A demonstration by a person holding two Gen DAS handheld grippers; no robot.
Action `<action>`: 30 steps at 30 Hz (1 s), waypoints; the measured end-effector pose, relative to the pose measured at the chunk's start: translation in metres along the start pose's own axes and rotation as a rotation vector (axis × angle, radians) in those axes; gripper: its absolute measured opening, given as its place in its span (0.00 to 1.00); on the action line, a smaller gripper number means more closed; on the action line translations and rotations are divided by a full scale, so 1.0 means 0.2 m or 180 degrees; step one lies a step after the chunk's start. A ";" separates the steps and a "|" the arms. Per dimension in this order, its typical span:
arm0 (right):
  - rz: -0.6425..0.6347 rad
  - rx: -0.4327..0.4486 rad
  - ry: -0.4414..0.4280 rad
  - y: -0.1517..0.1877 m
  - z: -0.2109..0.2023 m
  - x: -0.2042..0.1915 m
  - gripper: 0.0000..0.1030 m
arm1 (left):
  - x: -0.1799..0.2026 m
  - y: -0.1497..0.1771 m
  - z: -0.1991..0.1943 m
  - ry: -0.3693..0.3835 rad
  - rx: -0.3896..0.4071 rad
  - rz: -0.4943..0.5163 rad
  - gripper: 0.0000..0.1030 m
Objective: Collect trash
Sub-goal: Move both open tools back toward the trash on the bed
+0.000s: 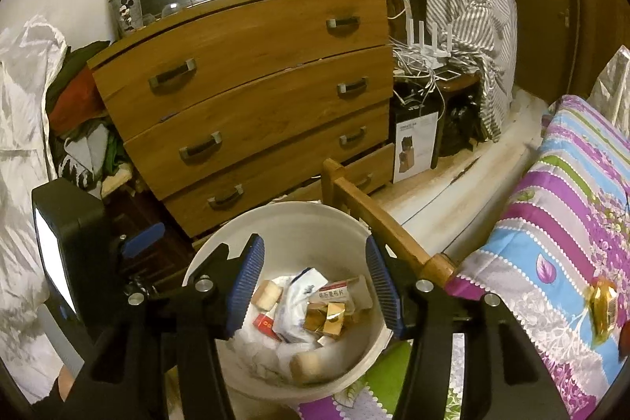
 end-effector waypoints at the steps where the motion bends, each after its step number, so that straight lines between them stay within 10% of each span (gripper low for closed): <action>1: 0.0002 0.0001 0.0002 0.00 0.00 0.00 0.54 | 0.00 0.00 0.00 -0.0007 -0.0005 -0.0001 0.74; 9: 0.0040 0.0157 0.0043 0.02 -0.07 0.02 0.54 | 0.04 -0.02 -0.05 0.0027 0.0022 -0.0001 0.78; 16: 0.0083 0.0816 0.0718 0.20 -0.41 0.22 0.58 | 0.29 0.03 -0.21 0.0211 0.0204 0.0107 0.88; 21: 0.0204 0.1176 0.1372 0.50 -0.69 0.53 0.66 | 0.54 0.09 -0.30 0.0426 0.0247 0.0241 0.94; 30: 0.0895 0.0966 0.1998 1.18 -1.12 1.23 0.68 | 1.10 0.31 -0.42 0.0886 0.0157 0.0747 0.94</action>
Point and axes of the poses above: each gripper's, at about its wrist camera, not at the fingertips, and z roughly the way its jaws point, x to its right, y to its underside, the point moved 10 cm from there along z, roughly the way its jaws point, and after that the axes turned 5 degrees about -x, right-handed, at the moved point
